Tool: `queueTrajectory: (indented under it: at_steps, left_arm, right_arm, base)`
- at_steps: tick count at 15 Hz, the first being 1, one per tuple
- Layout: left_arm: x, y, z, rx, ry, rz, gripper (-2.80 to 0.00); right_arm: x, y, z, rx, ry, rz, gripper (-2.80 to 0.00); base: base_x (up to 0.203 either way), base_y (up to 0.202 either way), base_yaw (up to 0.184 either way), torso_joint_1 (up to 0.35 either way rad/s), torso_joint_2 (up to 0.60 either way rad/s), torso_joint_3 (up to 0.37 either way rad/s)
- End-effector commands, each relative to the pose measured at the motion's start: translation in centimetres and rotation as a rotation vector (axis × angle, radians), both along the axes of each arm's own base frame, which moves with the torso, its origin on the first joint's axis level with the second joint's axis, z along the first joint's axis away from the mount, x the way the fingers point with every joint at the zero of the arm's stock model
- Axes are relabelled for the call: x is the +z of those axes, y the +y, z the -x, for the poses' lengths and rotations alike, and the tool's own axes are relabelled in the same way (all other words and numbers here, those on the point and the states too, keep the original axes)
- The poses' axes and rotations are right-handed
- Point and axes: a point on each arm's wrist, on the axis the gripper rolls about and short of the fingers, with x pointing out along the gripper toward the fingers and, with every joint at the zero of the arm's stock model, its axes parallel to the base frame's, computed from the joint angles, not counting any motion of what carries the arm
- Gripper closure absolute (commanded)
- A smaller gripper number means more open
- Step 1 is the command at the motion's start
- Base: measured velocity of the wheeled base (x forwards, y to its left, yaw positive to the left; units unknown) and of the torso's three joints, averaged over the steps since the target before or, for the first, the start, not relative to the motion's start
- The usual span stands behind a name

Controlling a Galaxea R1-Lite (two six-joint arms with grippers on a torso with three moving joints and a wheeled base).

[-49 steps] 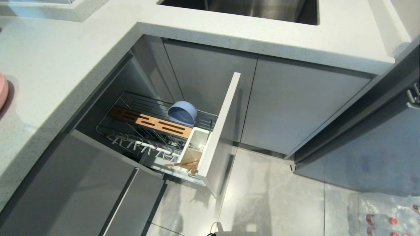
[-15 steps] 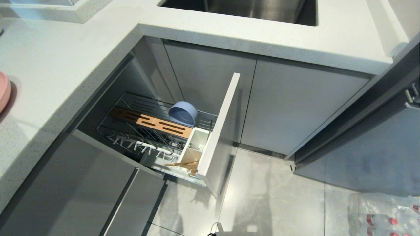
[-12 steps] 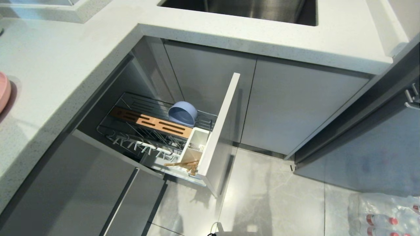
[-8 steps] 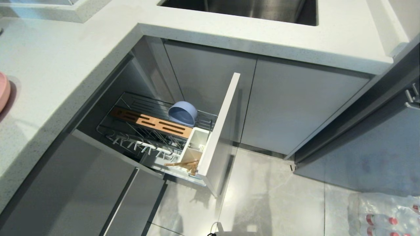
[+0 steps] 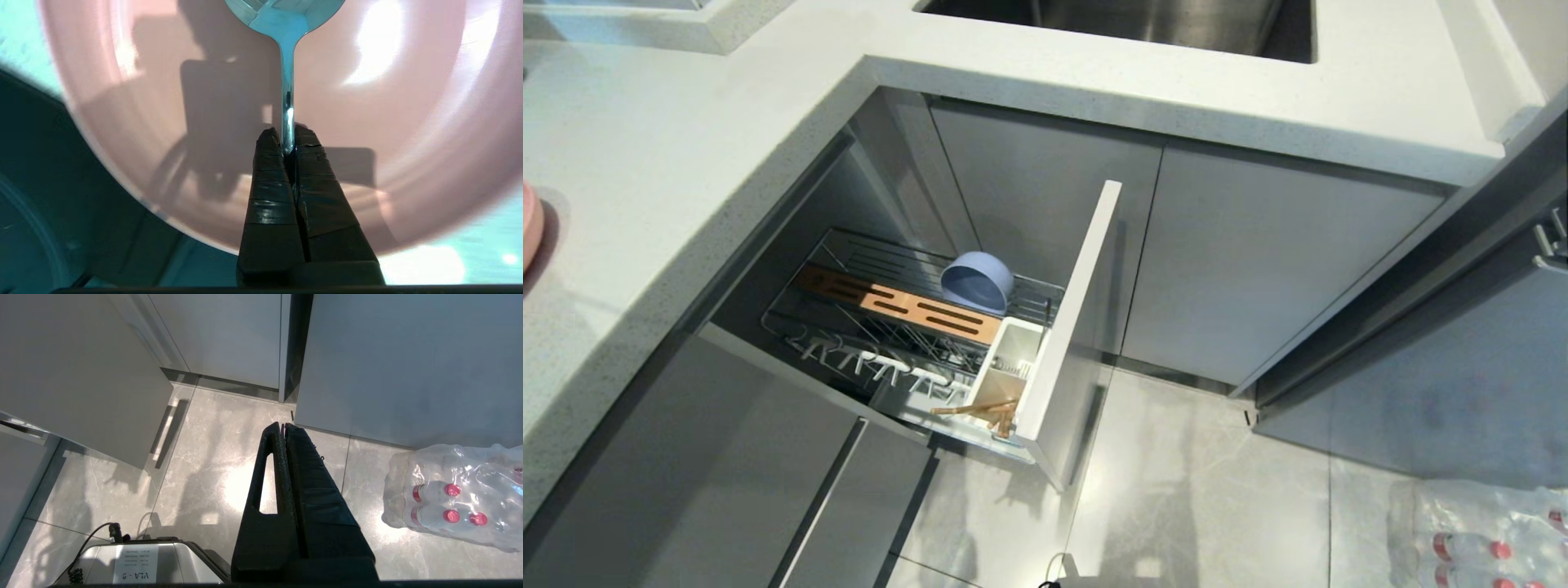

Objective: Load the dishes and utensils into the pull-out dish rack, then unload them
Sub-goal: Pick up the spoon and place it in the cupboard

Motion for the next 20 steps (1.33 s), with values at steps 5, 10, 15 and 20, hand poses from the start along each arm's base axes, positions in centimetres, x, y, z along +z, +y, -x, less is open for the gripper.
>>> queueTrajectory:
  at_steps: [5,10,15,20]
  left_arm:
    - [2.7,-6.1,3.9,-0.120,-0.116,0.031,0.00]
    - [2.6,-11.9,5.9,-0.349,-0.123,0.136,0.00]
    - [1.5,-16.4,5.7,-0.693,0.007,0.260,0.00]
    - [-1.1,-19.1,-1.4,-0.938,0.251,0.359,0.00]
  right_arm:
    - [0.0,0.0,0.0,0.001,0.000,0.000,0.00]
    - [0.0,0.0,0.0,0.000,0.000,0.000,0.00]
    - [0.0,0.0,0.0,-0.001,-0.001,0.000,0.00]
    - [0.0,0.0,0.0,0.000,0.000,0.000,0.00]
  base:
    - [0.000,0.000,0.000,0.000,0.00,0.000]
    - [0.000,0.000,0.000,0.000,0.00,0.000]
    - [0.000,0.000,0.000,0.000,0.00,0.000]
    - [0.000,0.000,0.000,0.000,0.00,0.000]
